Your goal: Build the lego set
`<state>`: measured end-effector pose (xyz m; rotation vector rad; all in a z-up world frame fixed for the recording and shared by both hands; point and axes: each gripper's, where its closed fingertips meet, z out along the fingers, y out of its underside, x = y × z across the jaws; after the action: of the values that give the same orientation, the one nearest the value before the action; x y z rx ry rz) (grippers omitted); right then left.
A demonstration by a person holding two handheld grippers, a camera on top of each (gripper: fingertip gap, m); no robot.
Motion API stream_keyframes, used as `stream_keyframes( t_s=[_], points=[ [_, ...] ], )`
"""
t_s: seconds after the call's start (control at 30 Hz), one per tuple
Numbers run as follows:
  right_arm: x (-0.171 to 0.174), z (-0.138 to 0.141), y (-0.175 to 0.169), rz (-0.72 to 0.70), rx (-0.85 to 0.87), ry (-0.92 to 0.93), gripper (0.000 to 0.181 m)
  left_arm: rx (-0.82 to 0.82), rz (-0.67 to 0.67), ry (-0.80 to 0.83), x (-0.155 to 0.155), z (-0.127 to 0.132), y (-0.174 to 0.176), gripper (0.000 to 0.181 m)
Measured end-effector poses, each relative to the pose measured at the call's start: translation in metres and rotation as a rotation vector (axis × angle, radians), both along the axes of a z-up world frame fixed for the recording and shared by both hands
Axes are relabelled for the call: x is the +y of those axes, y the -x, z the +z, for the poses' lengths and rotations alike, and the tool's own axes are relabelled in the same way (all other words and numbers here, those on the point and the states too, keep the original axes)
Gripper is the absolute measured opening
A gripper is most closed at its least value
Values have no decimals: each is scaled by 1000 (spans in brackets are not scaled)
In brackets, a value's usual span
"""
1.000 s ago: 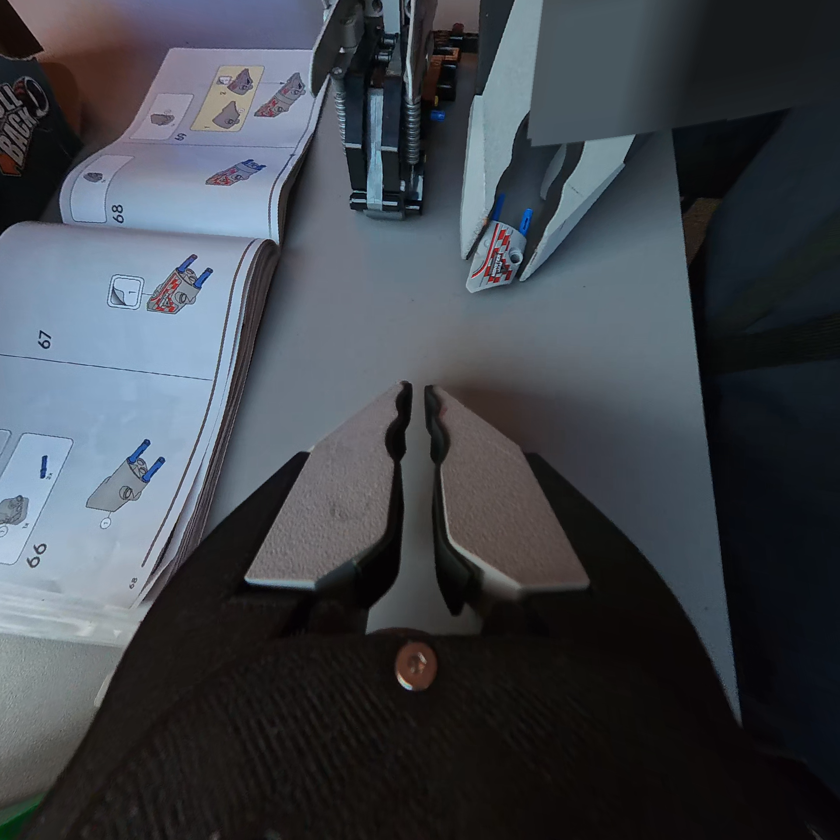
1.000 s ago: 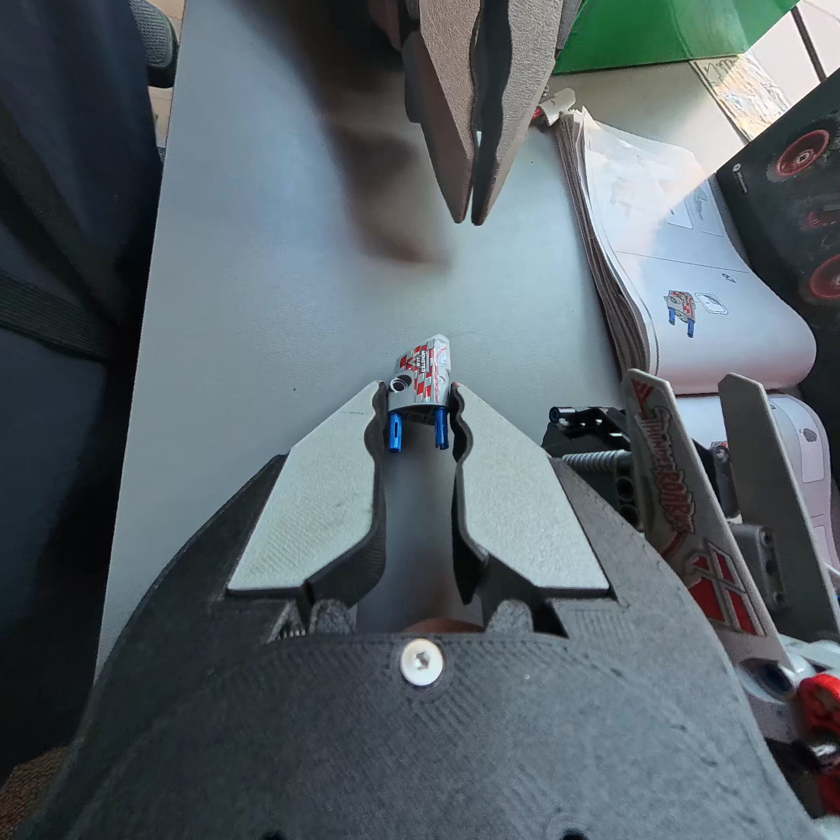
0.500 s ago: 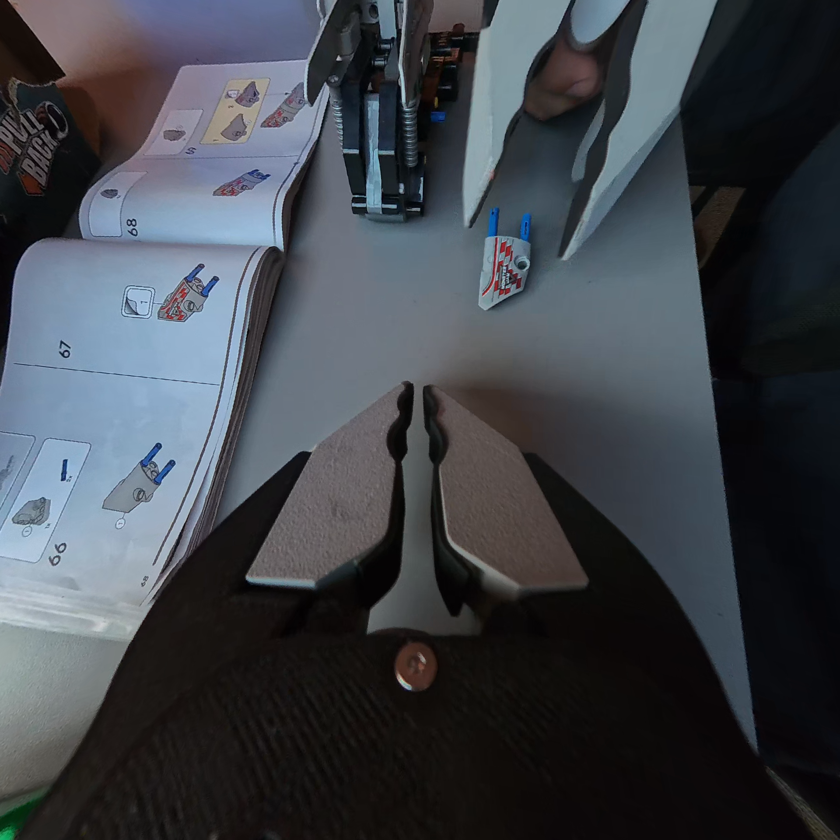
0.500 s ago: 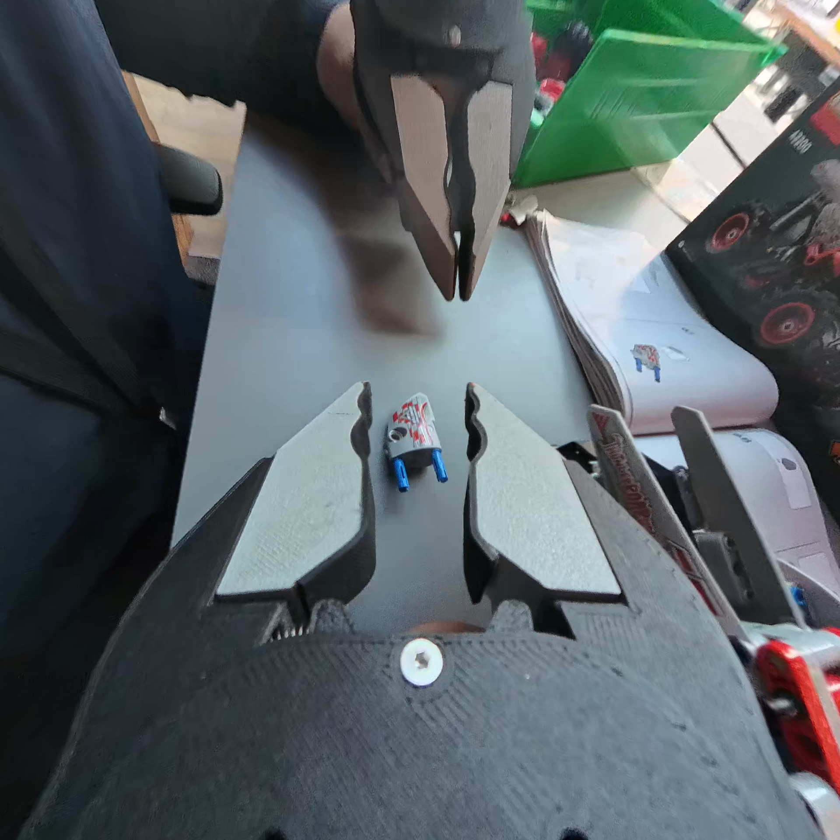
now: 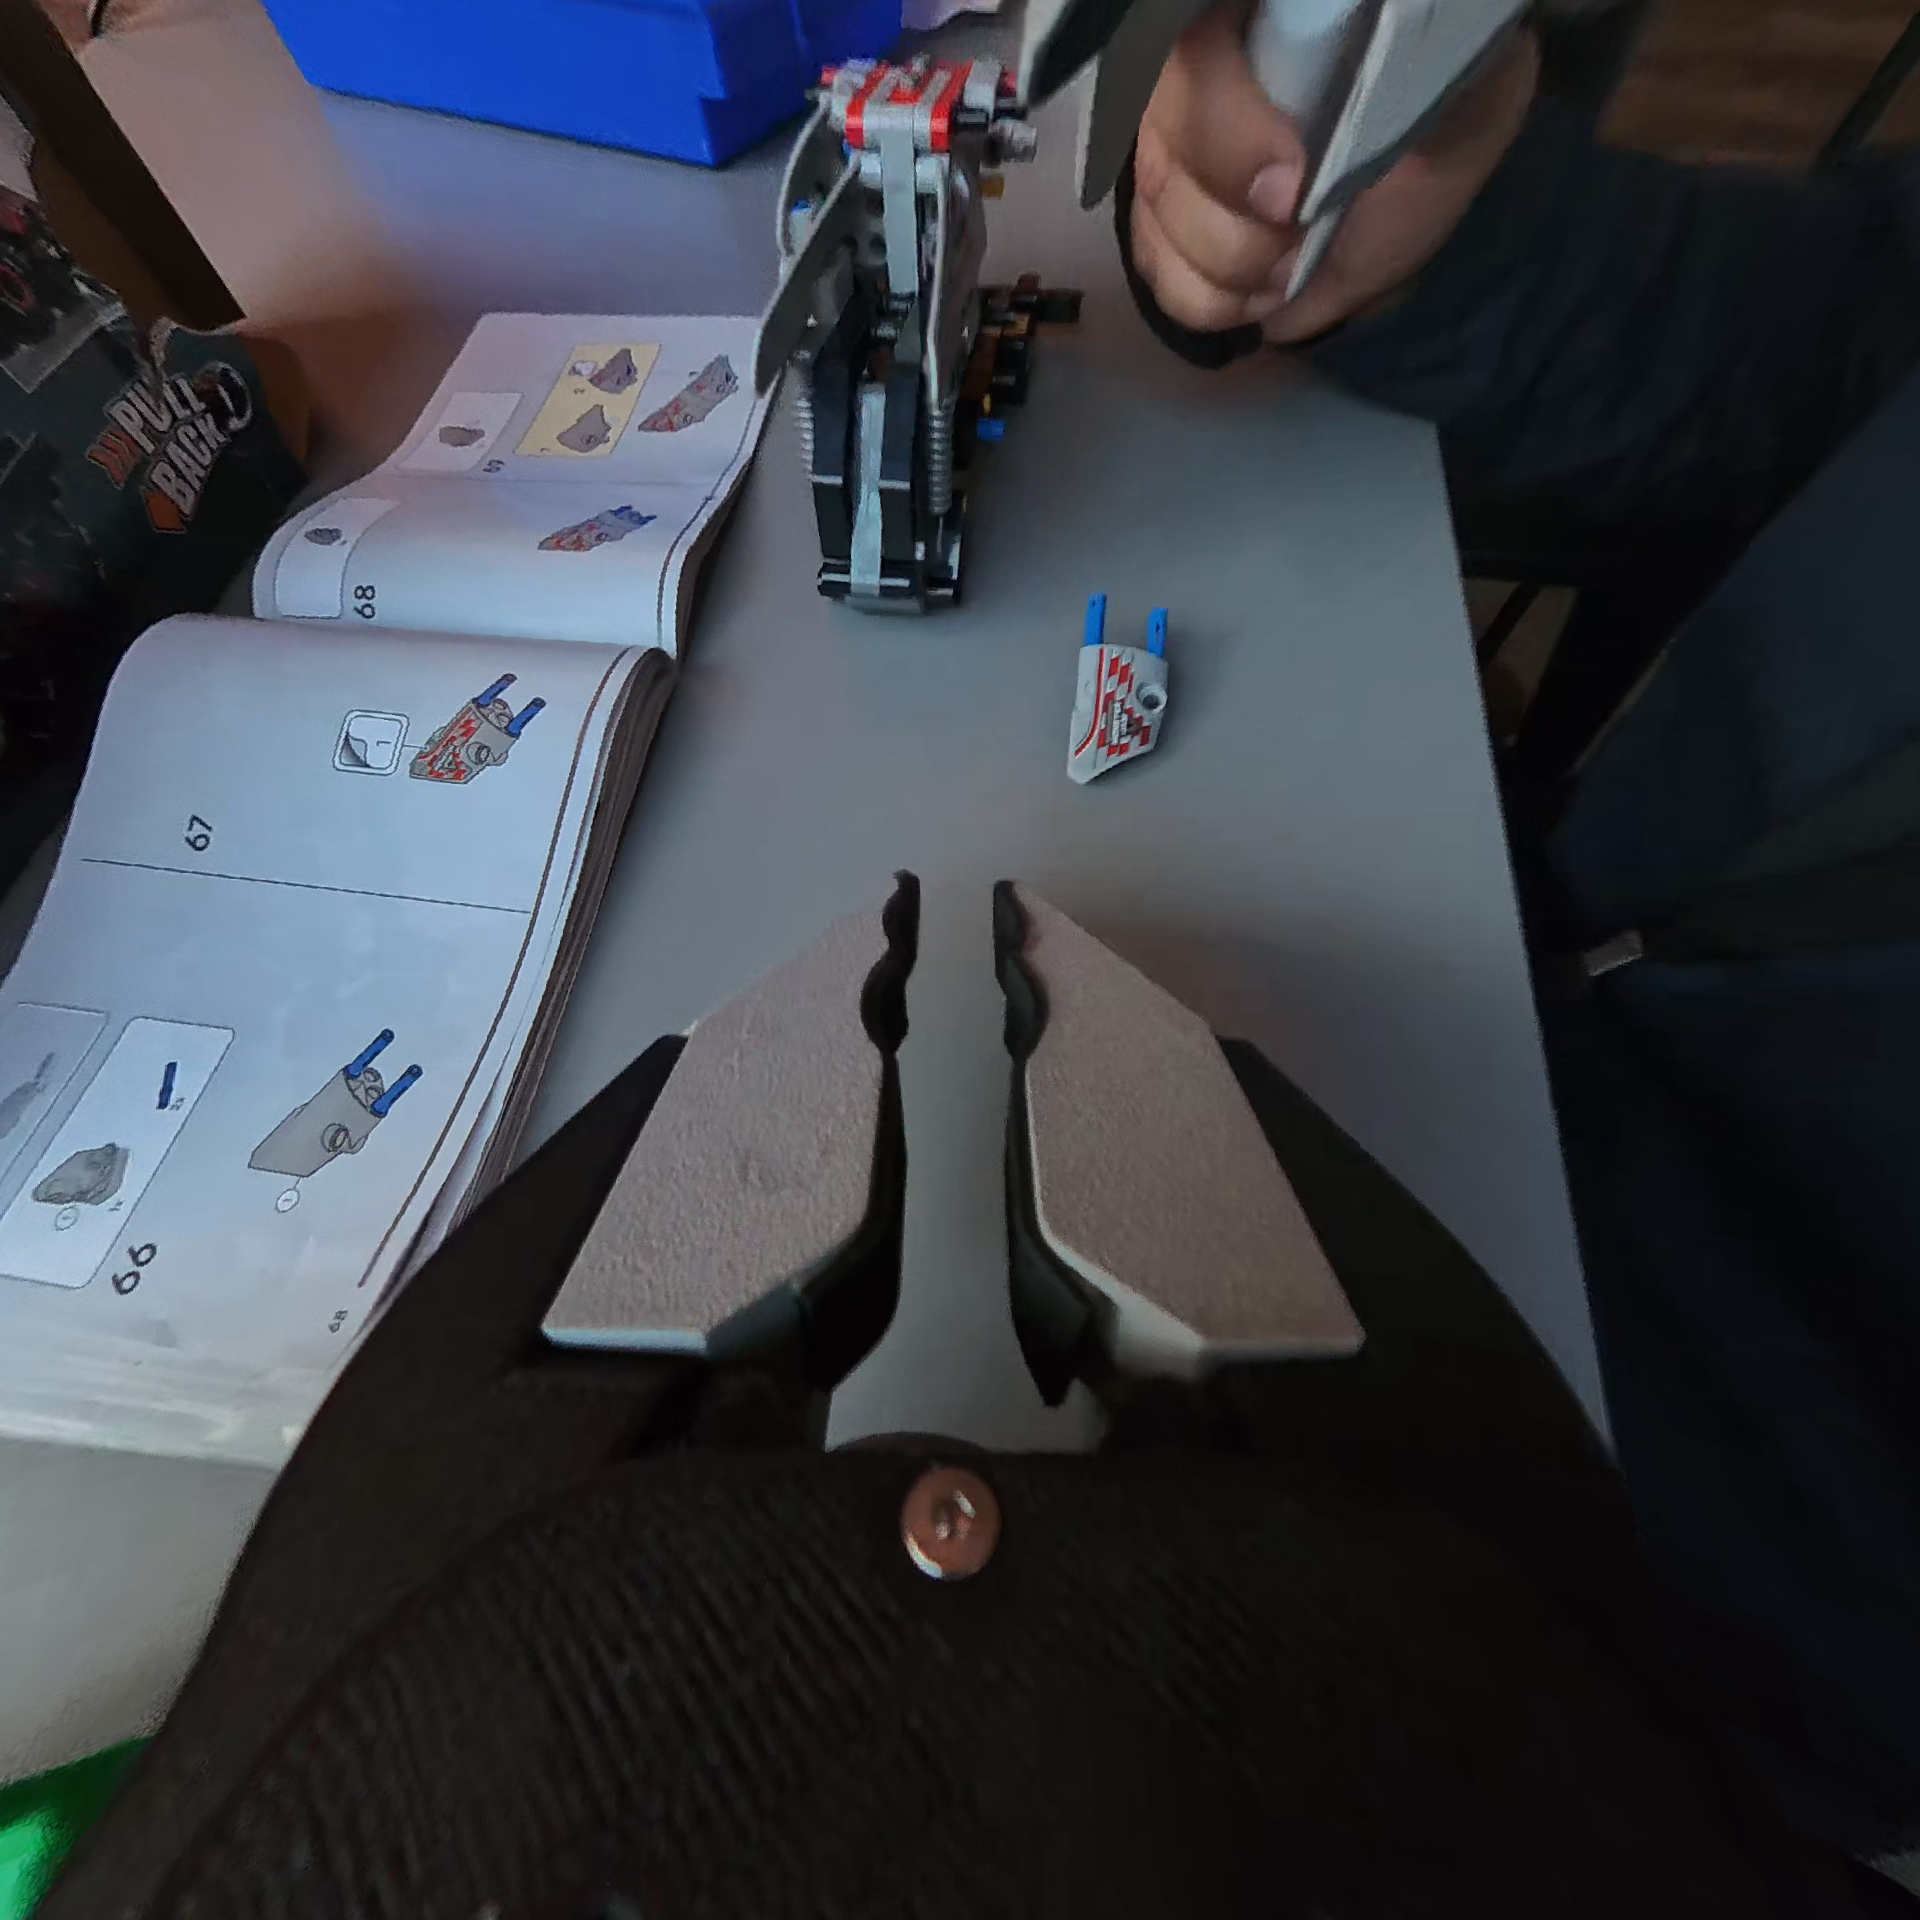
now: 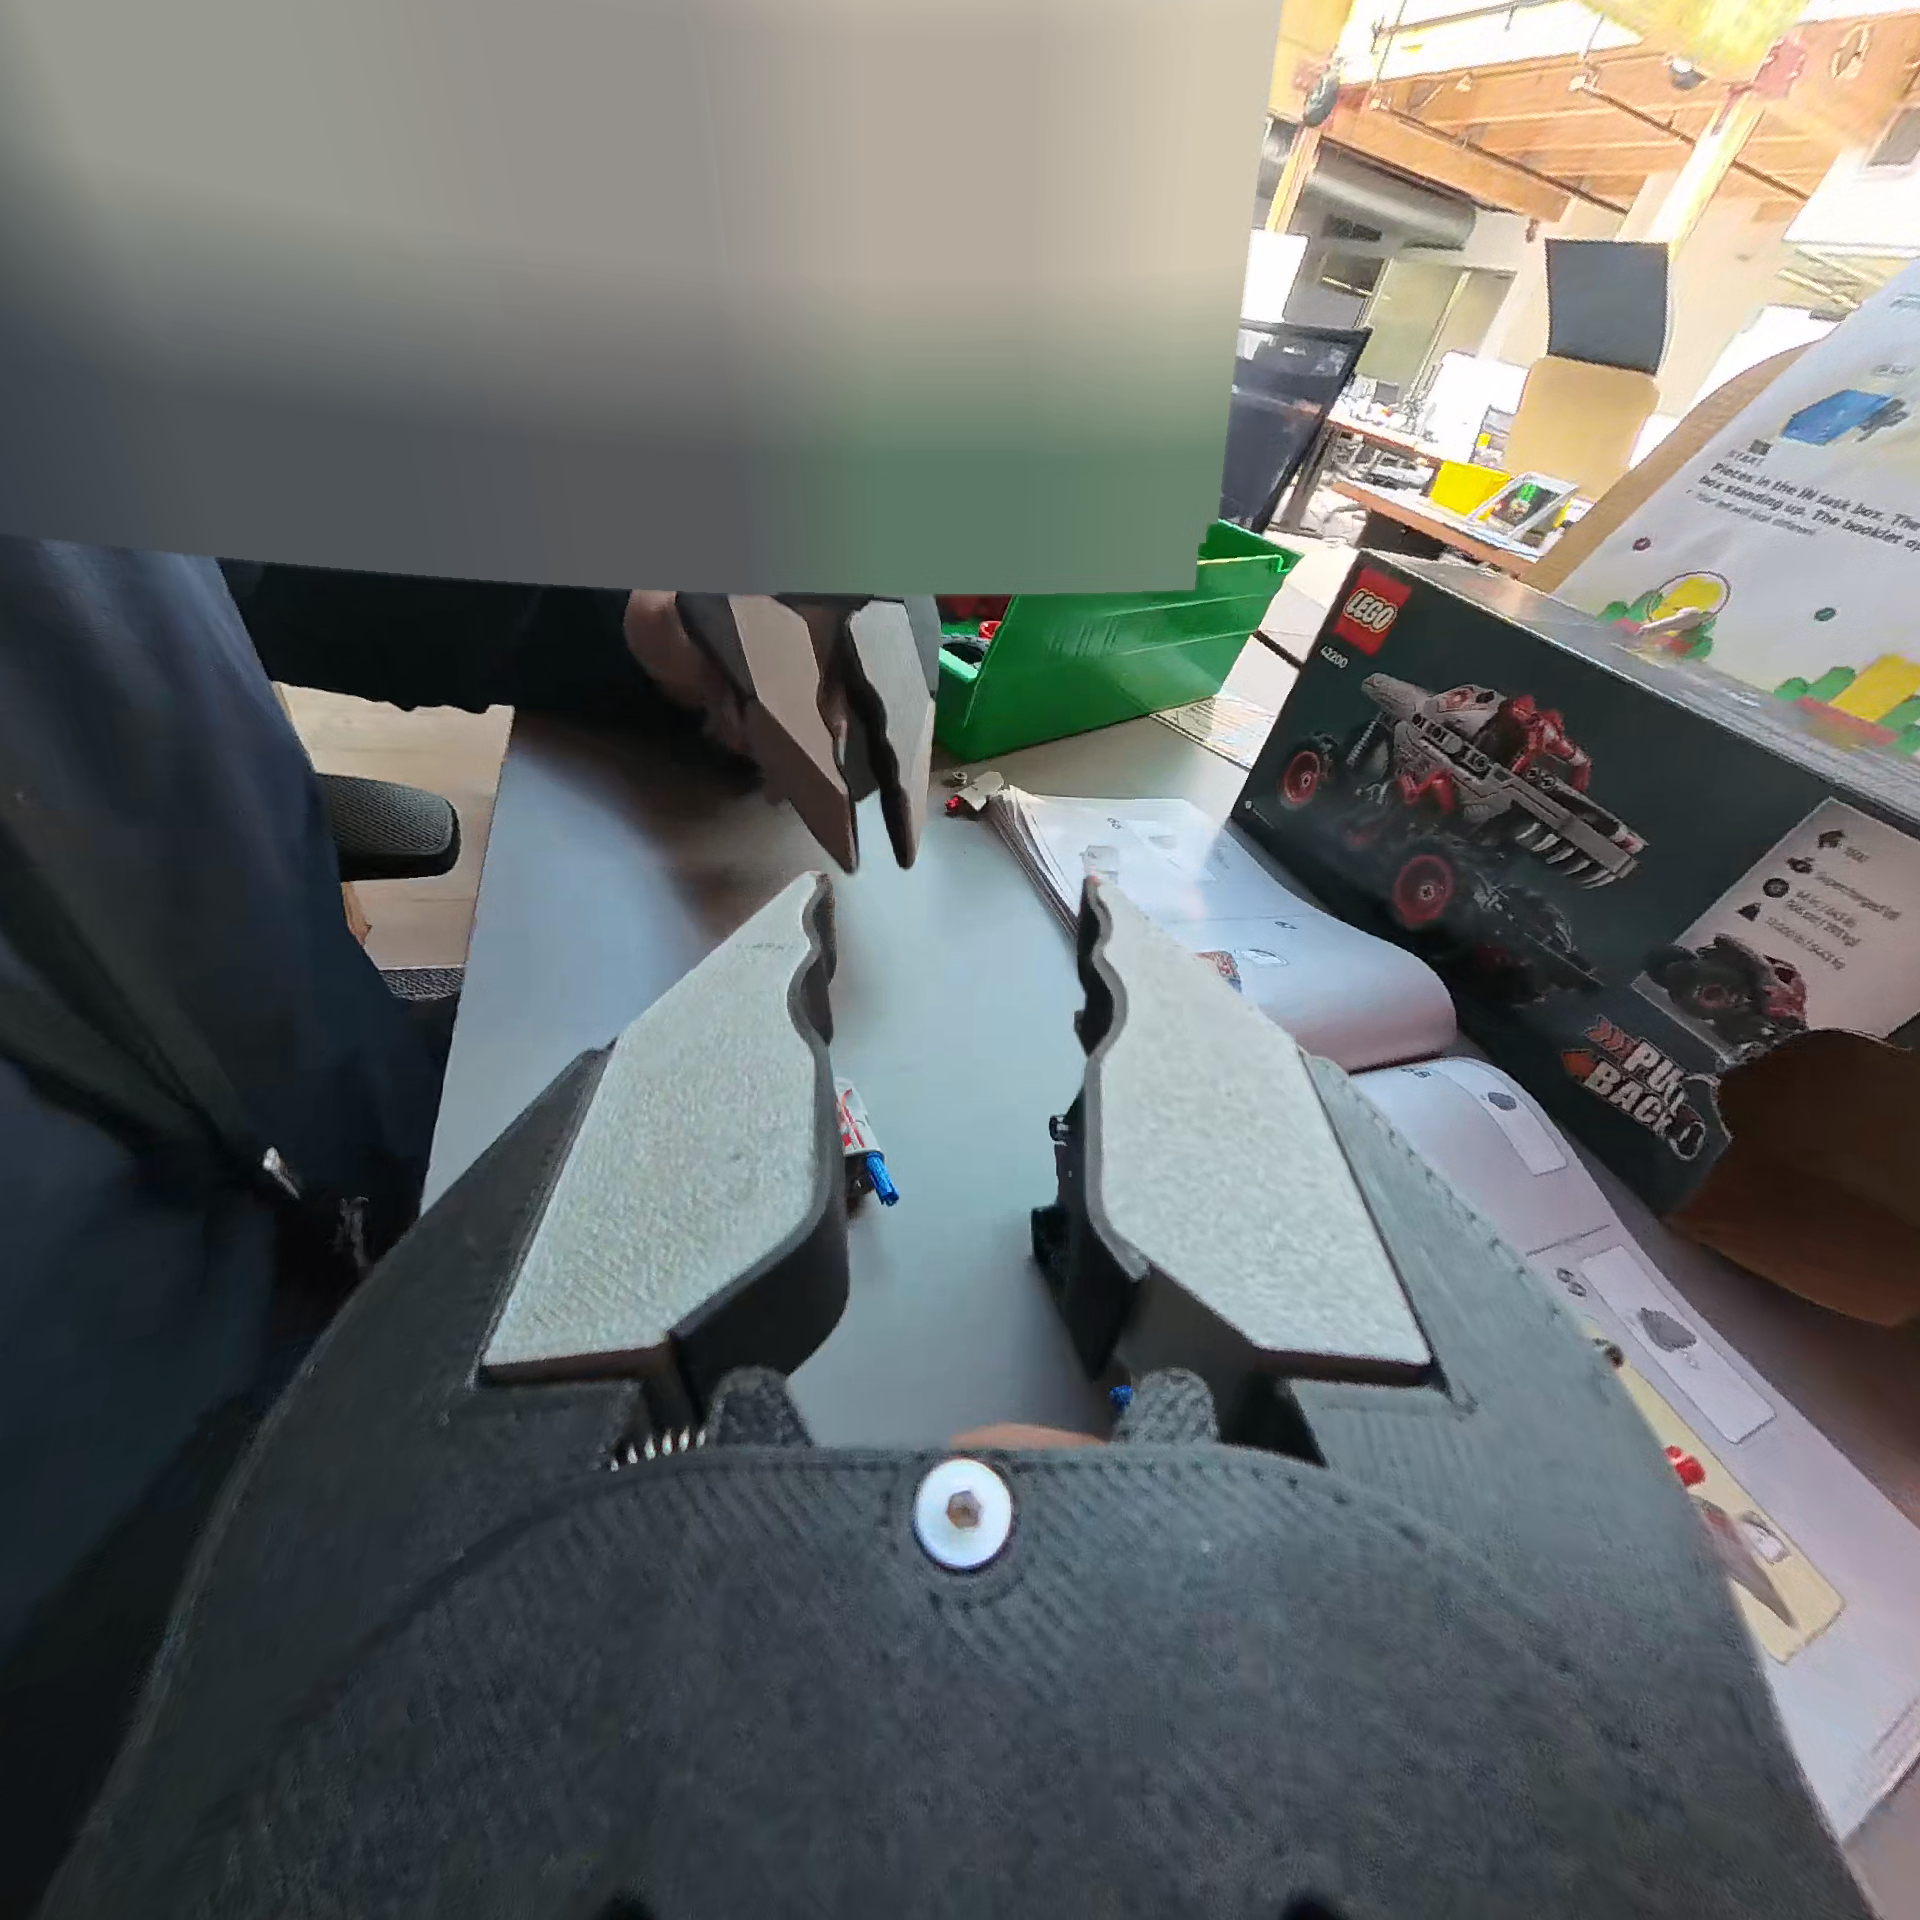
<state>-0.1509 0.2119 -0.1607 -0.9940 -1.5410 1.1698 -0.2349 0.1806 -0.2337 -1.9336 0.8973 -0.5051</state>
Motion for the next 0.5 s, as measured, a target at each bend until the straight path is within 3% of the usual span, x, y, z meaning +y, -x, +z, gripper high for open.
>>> stream_keyframes(
  t_s=[0.17, 0.2, 0.37, 0.5],
  points=[
    [4, -5, 0, -57, -5, -29, 45, -82, 3, -1, -3, 14, 3, 11],
    [6, -8, 0, -74, -17, -27, 44, -79, -41, 5, -11, 14, 0, 0],
    [6, -25, 6, -195, -118, -104, 31, 55, -267, -92, -73, 1, -16, 0],
    [5, -46, 29, -299, -282, -272, 27, 113, -130, -150, -84, 0, 7, 0]
  ],
)
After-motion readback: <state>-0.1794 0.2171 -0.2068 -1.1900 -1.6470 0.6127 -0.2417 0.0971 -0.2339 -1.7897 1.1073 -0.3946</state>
